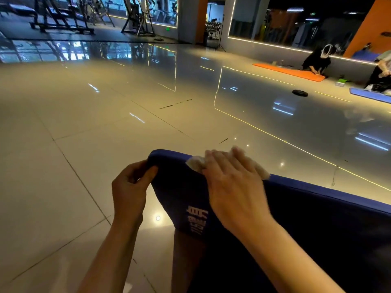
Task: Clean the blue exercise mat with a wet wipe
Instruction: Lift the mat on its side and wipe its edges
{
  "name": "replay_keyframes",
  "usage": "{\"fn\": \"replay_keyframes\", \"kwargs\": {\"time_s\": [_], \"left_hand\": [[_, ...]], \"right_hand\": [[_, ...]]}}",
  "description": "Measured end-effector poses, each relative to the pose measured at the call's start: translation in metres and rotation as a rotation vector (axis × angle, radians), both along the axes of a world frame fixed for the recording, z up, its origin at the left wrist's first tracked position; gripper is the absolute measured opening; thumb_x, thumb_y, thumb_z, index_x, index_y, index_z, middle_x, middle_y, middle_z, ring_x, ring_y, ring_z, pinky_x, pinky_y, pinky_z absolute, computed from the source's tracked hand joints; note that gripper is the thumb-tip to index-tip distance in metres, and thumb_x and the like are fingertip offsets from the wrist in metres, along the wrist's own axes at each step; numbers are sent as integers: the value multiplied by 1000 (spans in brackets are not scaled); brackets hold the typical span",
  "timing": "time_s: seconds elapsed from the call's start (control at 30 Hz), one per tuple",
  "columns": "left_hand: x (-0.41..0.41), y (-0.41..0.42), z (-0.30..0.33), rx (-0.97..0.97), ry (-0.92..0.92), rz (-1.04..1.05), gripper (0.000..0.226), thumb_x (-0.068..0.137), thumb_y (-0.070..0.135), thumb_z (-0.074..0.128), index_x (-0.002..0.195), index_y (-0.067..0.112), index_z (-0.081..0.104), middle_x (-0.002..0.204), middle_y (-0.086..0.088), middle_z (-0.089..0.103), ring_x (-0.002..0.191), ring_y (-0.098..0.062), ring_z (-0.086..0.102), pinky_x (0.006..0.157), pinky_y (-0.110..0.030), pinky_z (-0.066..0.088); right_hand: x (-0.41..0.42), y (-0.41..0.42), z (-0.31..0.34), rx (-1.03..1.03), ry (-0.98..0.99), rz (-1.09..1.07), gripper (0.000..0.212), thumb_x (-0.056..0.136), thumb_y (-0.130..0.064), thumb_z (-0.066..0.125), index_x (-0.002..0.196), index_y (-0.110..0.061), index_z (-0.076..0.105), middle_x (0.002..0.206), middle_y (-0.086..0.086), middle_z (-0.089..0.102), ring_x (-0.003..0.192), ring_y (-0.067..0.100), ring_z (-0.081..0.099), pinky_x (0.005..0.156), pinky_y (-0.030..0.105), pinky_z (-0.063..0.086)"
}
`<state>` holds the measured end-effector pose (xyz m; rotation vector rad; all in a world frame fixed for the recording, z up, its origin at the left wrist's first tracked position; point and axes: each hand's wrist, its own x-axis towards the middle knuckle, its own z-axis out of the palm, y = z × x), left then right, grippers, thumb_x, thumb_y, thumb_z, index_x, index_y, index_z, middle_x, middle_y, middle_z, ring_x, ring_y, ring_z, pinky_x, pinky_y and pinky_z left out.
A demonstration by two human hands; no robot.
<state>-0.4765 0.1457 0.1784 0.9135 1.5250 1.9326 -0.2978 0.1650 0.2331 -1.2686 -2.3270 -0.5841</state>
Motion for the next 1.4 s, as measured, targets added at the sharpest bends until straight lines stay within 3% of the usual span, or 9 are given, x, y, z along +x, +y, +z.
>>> {"fn": "replay_keyframes", "kwargs": {"time_s": [0.1,0.17,0.3,0.43,0.5,0.63,0.87,1.03,1.4], "left_hand": [[-3,-7,-2,-17,42,-11,24,85,7,68,89,31,67,82,16,71,80,4,66,72,-12,48],[-6,-10,-1,-40,72,-13,28,85,-1,65,85,27,67,73,17,71,72,3,65,69,-18,49],[-11,-10,3,-27,111,-29,27,86,2,65,88,29,69,80,13,72,81,-5,68,76,-20,52],[-9,-4,6,-39,107,-39,26,86,12,70,90,37,66,89,18,70,89,-1,66,79,-17,50],[-11,-3,5,-55,95,-25,26,87,12,68,92,38,64,93,17,68,91,1,64,82,-18,47],[-14,2,6,-82,157,-11,22,90,14,66,108,27,64,98,11,66,91,-1,62,81,-15,44],[41,-1,30,97,727,306,33,97,18,58,130,11,57,126,-5,62,118,-19,55,94,-25,40],[119,15,35,284,1259,-237,50,89,40,53,133,19,54,130,-2,60,126,-17,52,120,-42,19],[128,73,53,224,1309,-287,37,83,31,70,113,10,65,106,-7,69,102,-28,63,119,-47,12]], "right_hand": [[-63,-4,6,-185,1,168,48,84,-17,67,130,-7,58,134,12,59,130,27,52,116,43,20],[-81,-5,14,-265,-182,213,41,99,-20,48,139,-12,46,146,5,46,140,23,34,119,44,13],[-95,18,21,-252,-409,-436,63,102,-23,38,147,12,11,143,44,21,144,51,6,118,52,-3],[-17,6,25,-221,-132,136,44,94,-25,53,136,-11,52,128,9,64,118,26,61,116,43,14],[42,-7,34,-76,-140,124,39,91,-29,54,124,-11,62,113,8,72,100,27,70,107,51,29],[125,-20,19,-66,-64,-47,49,94,-33,40,134,-11,58,122,11,67,106,32,67,102,51,43],[129,-16,8,84,22,-69,47,93,-30,40,127,-7,64,114,11,71,92,34,70,80,45,54],[137,-20,9,94,-17,1,48,92,-28,40,131,-10,61,118,8,69,96,29,70,81,40,55],[353,-60,4,151,-58,-430,47,95,-38,44,130,-10,60,122,14,64,106,37,60,86,45,42]]}}
